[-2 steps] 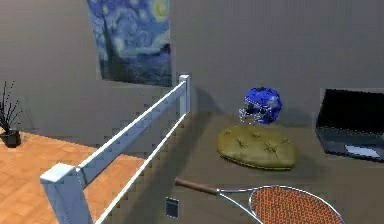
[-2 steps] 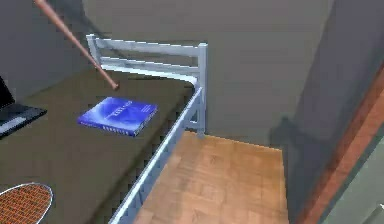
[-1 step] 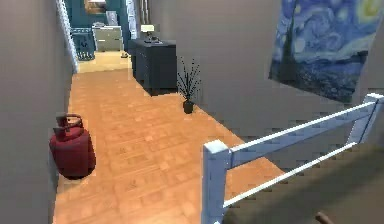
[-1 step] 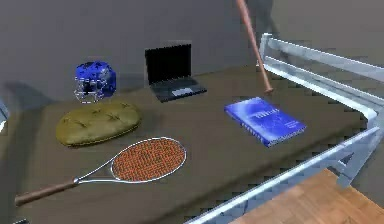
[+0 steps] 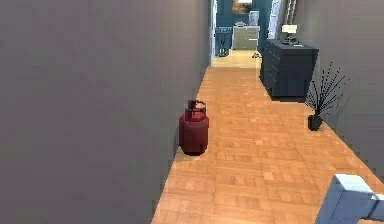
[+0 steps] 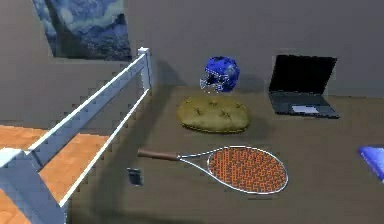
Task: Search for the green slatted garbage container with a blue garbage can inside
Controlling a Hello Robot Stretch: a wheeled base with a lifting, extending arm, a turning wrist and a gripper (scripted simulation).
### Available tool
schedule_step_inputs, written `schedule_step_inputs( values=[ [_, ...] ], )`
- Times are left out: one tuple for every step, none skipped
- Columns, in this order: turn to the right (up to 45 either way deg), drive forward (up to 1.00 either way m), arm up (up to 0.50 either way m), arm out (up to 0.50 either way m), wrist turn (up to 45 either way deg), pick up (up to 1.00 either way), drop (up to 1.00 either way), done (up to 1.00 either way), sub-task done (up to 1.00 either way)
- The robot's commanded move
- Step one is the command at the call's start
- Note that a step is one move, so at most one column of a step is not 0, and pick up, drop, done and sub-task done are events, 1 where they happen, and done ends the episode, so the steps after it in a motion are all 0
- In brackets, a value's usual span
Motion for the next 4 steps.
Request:
schedule_step_inputs(
  values=[
    [0.0, 0.75, 0.0, 0.0, 0.0, 0.0, 0.0, 0.0, 0.0],
    [24.0, 0.0, 0.0, 0.0, 0.0, 0.0, 0.0, 0.0, 0.0],
    [0.0, 1.0, 0.0, 0.0, 0.0, 0.0, 0.0, 0.0, 0.0],
    [-12.0, 0.0, 0.0, 0.0, 0.0, 0.0, 0.0, 0.0, 0.0]
  ],
)
